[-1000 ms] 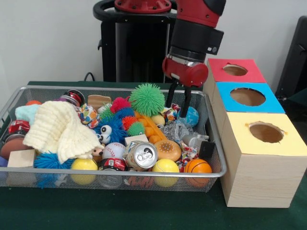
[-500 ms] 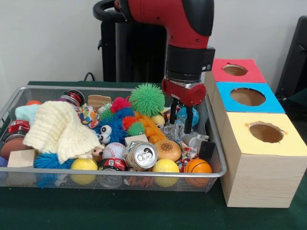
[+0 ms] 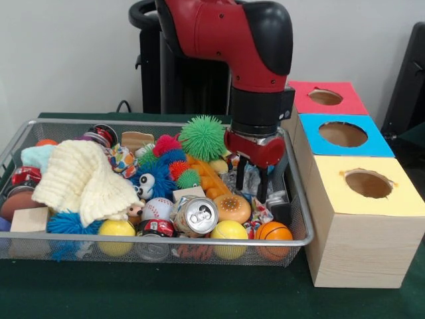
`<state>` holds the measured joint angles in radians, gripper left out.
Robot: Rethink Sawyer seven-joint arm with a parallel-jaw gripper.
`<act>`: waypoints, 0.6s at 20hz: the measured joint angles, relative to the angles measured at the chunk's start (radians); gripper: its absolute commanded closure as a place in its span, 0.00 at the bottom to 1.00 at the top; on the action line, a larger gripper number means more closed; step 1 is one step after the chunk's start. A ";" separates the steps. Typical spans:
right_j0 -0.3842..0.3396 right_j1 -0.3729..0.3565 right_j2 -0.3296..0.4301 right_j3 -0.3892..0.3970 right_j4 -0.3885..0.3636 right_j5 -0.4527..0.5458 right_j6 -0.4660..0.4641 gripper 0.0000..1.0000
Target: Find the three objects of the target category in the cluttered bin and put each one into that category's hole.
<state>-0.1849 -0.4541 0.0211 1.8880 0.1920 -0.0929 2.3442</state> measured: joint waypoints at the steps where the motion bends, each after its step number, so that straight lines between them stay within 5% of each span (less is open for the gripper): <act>1: -0.001 0.002 0.000 -0.002 -0.001 0.000 0.000 0.00; 12: 0.011 0.044 -0.020 -0.053 -0.004 -0.001 0.000 0.00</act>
<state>-0.1738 -0.4099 0.0016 1.8353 0.1881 -0.0936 2.3442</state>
